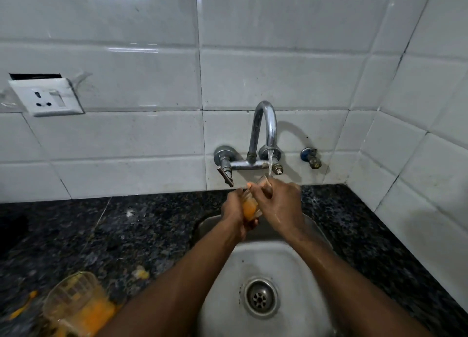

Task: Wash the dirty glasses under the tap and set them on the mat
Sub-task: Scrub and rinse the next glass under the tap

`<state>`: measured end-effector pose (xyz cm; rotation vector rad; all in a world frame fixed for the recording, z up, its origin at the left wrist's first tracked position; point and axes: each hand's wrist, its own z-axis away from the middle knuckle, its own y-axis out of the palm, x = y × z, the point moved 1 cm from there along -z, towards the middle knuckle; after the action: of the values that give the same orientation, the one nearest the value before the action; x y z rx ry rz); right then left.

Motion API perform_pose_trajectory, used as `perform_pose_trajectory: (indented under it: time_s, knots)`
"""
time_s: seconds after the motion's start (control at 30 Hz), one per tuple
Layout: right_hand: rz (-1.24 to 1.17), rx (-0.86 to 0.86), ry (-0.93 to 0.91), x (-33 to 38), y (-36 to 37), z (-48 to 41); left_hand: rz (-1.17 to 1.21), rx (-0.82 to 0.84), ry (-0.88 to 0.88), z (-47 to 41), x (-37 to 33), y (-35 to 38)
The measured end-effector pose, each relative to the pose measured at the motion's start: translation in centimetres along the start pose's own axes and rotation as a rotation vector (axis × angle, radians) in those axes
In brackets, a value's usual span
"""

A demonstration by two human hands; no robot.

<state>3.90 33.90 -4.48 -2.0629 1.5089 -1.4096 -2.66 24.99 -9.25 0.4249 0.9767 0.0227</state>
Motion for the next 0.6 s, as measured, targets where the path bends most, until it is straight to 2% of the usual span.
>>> perform_pose_trajectory:
  time_s: [0.07,0.1,0.17,0.2,0.23,0.27,0.37,0.4,0.43,0.47,0.5,0.6]
  knots:
    - [-0.023,0.198,0.105,0.4,-1.1,-1.0,-0.047,-0.147,0.183,0.8,0.0,0.3]
    - [-0.130,0.312,0.215,0.6,-1.7,-1.7,-0.101,-0.225,0.385,1.0,0.2,0.2]
    - [-0.479,0.560,0.450,0.5,-2.5,-3.1,-0.234,-0.257,0.803,1.6,0.5,-0.2]
    - [-0.623,0.674,0.490,0.1,-2.8,-3.6,-0.294,-0.264,0.890,1.5,0.5,-0.5]
    - [-0.717,0.781,0.485,-0.3,-3.0,-3.8,-0.347,-0.268,0.884,1.2,0.1,-0.7]
    - [-0.750,0.881,0.464,-0.9,-2.9,-3.8,-0.403,-0.264,0.797,0.8,-0.6,-1.0]
    - [-0.643,1.092,0.347,-1.4,-2.2,-3.4,-0.540,-0.117,0.260,0.7,-3.3,-1.3]
    - [-0.621,1.136,0.318,-1.4,-1.9,-3.5,-0.571,-0.051,0.109,0.8,-4.1,-1.4]
    - [-0.628,1.172,0.309,-1.3,-1.8,-3.4,-0.609,0.005,0.036,0.8,-4.6,-1.6]
    - [-0.647,1.191,0.305,-1.5,-1.6,-3.5,-0.628,0.037,0.045,0.7,-4.8,-1.6]
    - [-0.691,1.194,0.319,-1.6,-1.4,-3.6,-0.626,0.055,0.148,0.2,-4.9,-1.8]
    - [-0.774,1.148,0.383,-2.4,-1.1,-3.8,-0.521,0.100,0.709,-0.1,-4.4,-2.1]
